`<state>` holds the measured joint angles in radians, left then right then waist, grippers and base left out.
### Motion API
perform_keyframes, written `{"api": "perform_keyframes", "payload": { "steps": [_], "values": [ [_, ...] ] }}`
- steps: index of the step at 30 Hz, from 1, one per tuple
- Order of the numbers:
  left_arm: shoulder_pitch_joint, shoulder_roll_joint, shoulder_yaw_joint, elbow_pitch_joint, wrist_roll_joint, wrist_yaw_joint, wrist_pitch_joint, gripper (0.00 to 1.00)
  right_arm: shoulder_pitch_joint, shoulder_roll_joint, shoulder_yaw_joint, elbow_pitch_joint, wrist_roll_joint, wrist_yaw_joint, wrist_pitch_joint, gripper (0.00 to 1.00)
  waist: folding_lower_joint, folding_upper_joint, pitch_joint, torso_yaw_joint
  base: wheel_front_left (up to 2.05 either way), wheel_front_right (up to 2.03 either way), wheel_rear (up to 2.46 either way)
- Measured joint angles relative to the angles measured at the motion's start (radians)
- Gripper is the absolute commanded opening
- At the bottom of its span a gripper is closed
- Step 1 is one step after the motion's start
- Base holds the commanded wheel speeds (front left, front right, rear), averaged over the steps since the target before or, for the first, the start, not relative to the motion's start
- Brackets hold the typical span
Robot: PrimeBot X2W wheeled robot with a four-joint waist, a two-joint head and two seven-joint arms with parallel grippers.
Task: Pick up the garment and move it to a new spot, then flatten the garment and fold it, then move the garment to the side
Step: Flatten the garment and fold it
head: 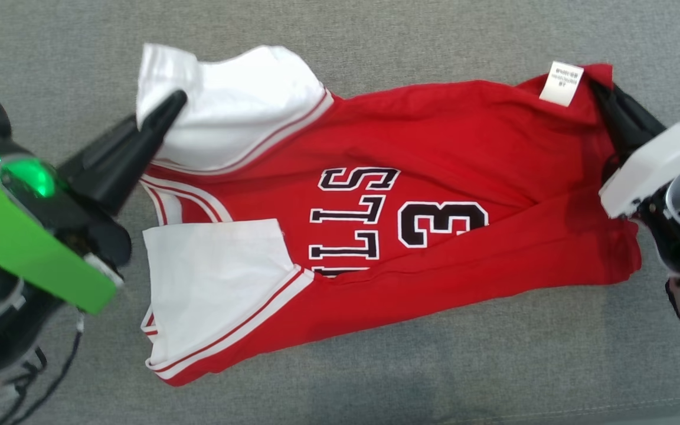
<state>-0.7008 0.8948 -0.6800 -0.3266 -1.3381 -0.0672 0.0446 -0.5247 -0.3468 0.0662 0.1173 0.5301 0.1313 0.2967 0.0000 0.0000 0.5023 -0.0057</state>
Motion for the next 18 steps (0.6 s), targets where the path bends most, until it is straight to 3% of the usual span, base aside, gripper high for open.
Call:
{"api": "perform_keyframes", "payload": {
  "steps": [10, 18],
  "values": [
    [0.251, 0.004, -0.028, -0.138, 0.074, 0.093, -0.199, 0.00, 0.195, -0.044, 0.033, -0.071, -0.055, 0.000, -0.265, 0.00, 0.0000, 0.0000, -0.019, 0.035, 0.00, 0.00, 0.00],
    [0.392, -0.016, -0.047, -0.161, 0.072, 0.110, -0.273, 0.00, 0.256, -0.074, -0.025, -0.044, -0.064, 0.000, -0.413, 0.00, -0.0001, 0.0000, -0.030, 0.056, 0.00, 0.00, 0.00]
  ]
}}
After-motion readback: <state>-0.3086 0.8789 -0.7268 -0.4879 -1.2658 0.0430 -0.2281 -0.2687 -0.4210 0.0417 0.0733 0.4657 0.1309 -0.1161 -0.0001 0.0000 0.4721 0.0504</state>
